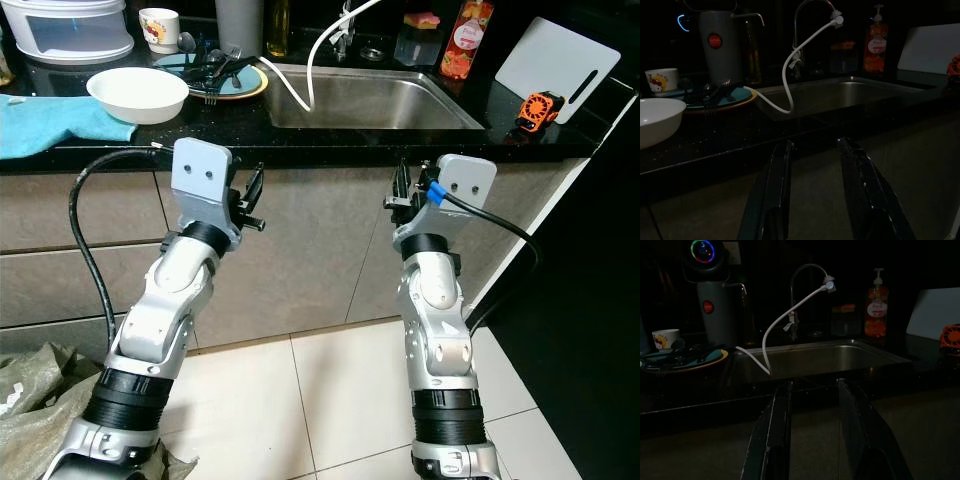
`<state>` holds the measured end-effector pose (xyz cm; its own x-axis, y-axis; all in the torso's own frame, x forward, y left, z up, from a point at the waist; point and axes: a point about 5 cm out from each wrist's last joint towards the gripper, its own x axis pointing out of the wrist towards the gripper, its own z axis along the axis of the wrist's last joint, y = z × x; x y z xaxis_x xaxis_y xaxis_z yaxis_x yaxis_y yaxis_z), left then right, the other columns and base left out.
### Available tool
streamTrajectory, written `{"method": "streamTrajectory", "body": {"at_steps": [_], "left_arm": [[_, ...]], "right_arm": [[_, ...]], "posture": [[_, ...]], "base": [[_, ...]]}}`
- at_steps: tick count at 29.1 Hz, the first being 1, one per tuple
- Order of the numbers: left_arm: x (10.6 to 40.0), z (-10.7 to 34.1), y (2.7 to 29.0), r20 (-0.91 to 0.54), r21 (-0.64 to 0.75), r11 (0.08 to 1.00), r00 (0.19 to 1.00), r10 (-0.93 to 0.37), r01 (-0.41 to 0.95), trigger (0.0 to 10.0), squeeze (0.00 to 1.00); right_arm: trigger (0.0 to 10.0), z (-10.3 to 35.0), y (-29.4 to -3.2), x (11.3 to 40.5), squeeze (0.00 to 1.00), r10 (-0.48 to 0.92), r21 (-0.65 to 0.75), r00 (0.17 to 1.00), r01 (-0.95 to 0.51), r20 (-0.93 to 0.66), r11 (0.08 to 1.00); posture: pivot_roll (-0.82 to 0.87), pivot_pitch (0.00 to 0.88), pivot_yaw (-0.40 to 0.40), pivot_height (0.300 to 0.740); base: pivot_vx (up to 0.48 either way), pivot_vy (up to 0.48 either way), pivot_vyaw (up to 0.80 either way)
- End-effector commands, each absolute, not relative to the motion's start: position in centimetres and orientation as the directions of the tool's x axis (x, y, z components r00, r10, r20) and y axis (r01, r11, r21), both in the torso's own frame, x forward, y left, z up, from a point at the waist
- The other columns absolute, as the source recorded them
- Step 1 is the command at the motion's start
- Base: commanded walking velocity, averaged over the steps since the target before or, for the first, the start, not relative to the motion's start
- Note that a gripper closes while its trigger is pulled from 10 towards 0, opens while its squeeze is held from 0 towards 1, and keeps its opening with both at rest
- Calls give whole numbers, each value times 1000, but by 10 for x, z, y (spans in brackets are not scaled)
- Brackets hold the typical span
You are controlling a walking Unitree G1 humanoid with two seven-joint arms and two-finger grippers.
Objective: Kitchen organization
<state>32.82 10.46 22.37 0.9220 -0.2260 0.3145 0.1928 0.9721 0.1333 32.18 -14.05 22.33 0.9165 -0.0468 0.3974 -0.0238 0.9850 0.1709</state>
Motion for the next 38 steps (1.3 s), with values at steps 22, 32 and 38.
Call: {"method": "streamTrajectory", "body": {"at_steps": [22, 32, 38], "left_arm": [[328, 221, 102, 299, 136, 970, 925, -236, 204, 10000, 0], [329, 222, 103, 293, 152, 966, 923, -248, 211, 10000, 0], [330, 221, 102, 283, 164, 961, 922, -264, 224, 10000, 0]], "right_arm": [[10000, 219, -141, 322, 0, -58, 175, 923, -11, 380, 985], [10000, 215, -139, 321, 0, -72, 192, 925, -2, 373, 981], [10000, 213, -140, 319, 0, -88, 201, 925, 14, 368, 980]], "posture": [[251, 0, -104, 740], [259, 1, -80, 740], [251, 5, -63, 740]], "base": [[0, 0, 0], [0, 0, 0], [0, 0, 0]]}}
